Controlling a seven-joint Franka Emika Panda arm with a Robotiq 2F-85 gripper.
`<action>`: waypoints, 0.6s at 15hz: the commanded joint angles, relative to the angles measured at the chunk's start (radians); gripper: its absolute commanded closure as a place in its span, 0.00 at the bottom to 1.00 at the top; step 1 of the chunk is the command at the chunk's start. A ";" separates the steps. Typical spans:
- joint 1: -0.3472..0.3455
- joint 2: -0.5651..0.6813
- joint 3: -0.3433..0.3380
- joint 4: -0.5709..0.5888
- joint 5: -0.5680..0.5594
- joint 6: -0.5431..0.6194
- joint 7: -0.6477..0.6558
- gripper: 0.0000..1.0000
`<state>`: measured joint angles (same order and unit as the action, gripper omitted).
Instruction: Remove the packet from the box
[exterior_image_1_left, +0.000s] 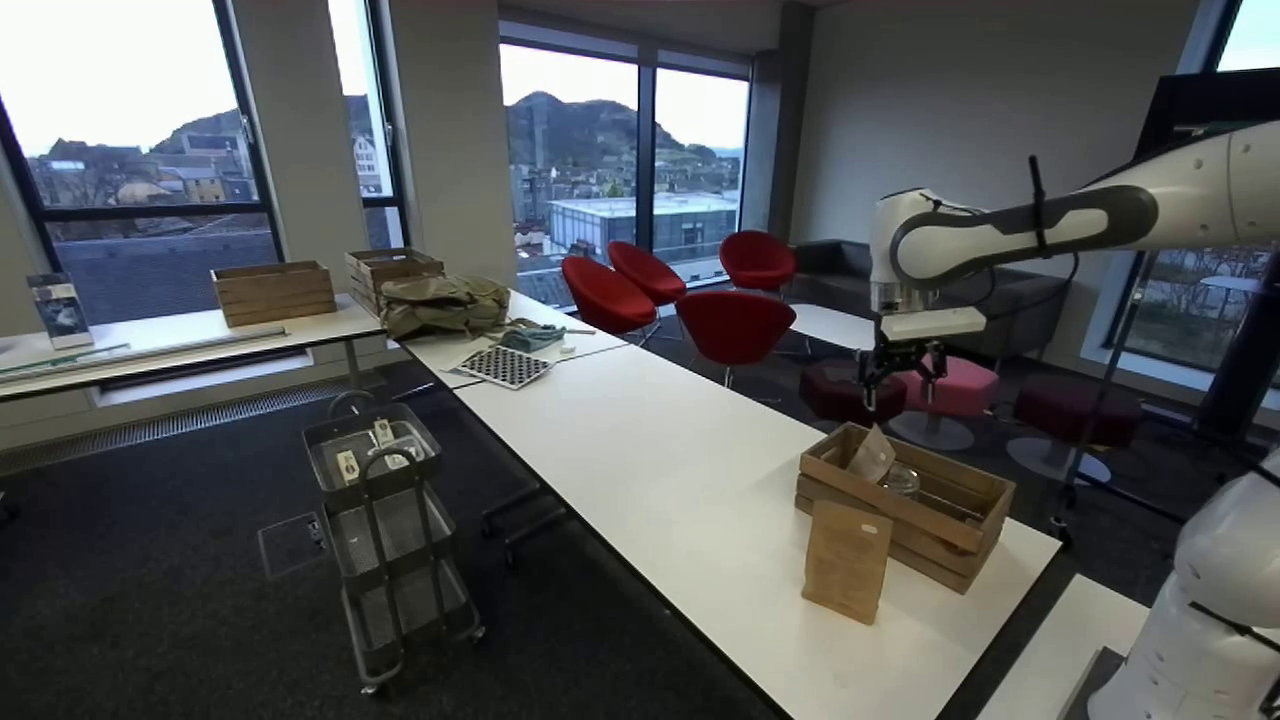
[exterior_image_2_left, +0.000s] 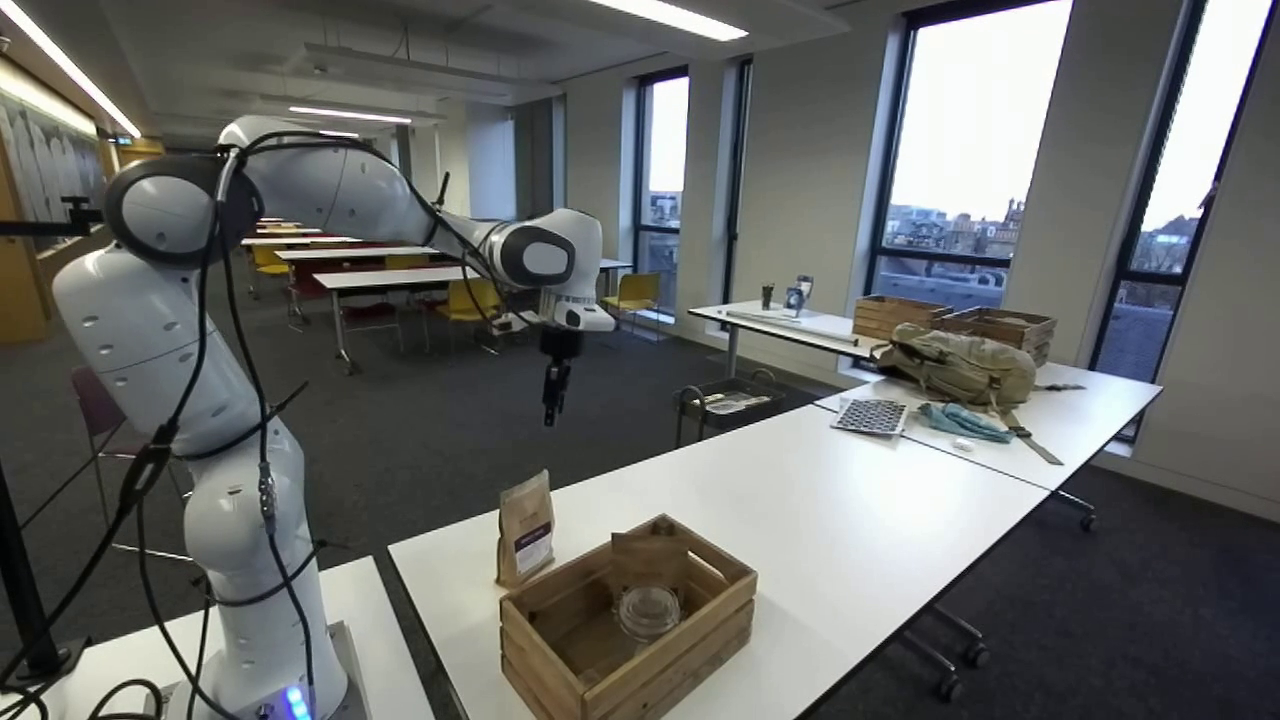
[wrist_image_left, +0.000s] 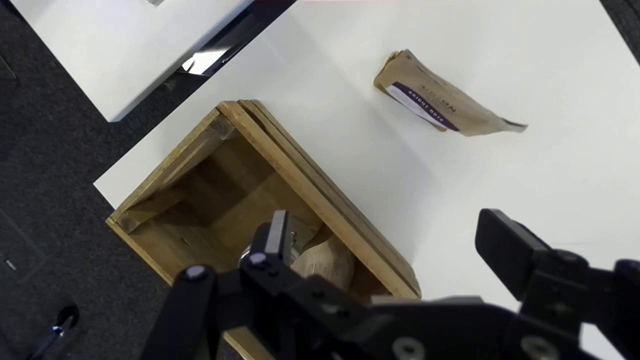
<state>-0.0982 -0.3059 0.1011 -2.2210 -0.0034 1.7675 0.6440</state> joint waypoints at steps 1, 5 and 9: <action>-0.021 0.153 -0.042 0.099 0.005 0.014 0.090 0.00; -0.015 0.294 -0.116 0.197 0.066 0.004 0.112 0.00; -0.012 0.386 -0.168 0.255 0.098 0.030 0.068 0.00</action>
<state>-0.1099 0.0157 -0.0387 -2.0283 0.0706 1.7840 0.7314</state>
